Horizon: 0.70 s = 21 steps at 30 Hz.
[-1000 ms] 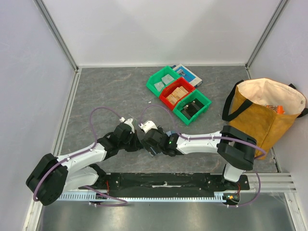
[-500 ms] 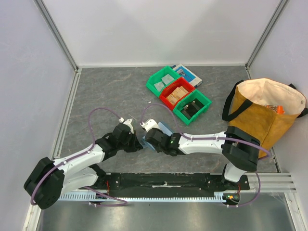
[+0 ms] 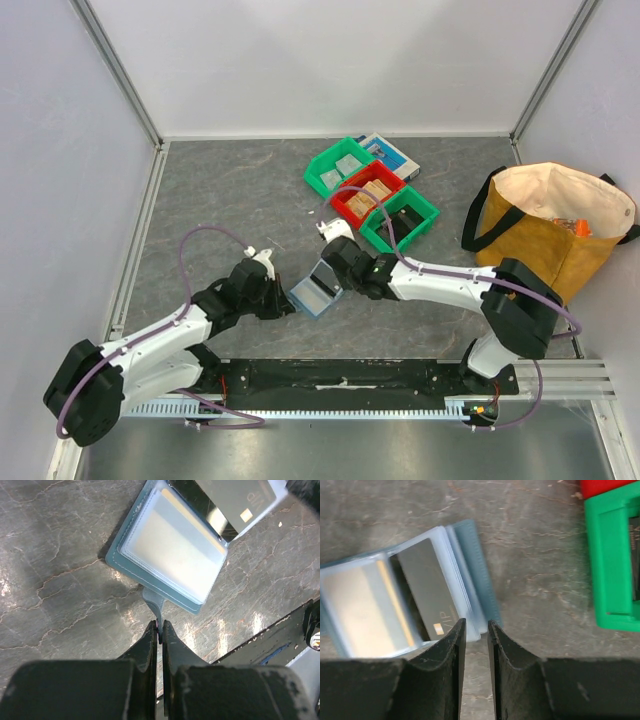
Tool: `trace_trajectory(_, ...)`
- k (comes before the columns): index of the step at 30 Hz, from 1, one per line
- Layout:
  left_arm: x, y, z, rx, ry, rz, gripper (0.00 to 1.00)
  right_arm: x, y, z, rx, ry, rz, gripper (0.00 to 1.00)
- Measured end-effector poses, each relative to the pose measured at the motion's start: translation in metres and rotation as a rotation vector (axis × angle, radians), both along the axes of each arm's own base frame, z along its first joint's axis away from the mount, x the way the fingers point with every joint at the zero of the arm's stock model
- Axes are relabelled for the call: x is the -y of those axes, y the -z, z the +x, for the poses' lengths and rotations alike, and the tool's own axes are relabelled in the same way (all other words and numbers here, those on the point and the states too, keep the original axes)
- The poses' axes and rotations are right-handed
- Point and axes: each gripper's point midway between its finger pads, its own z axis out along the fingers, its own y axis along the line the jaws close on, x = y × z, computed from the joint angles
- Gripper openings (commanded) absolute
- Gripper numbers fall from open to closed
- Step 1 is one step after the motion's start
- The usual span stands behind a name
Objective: Take the credit cards out of the card holder
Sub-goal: Remove the credit card from the card holder.
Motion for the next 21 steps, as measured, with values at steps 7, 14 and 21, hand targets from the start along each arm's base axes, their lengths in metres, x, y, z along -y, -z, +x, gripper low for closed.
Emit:
trace_trajectory(7, -0.009, 0.007, -0.005, -0.022, -0.017, 0.038, 0.02, 0.019, 0.001, 0.018, -0.005, 0.053, -0.012, 0.37)
trace_trajectory(14, -0.038, 0.013, 0.005, 0.009, -0.13, 0.164, 0.11, 0.007, -0.013, 0.006, -0.039, -0.025, 0.056, 0.38)
trace_trajectory(21, -0.042, -0.012, 0.033, 0.092, -0.21, 0.197, 0.5, -0.02, -0.024, -0.004, -0.083, -0.126, 0.18, 0.36)
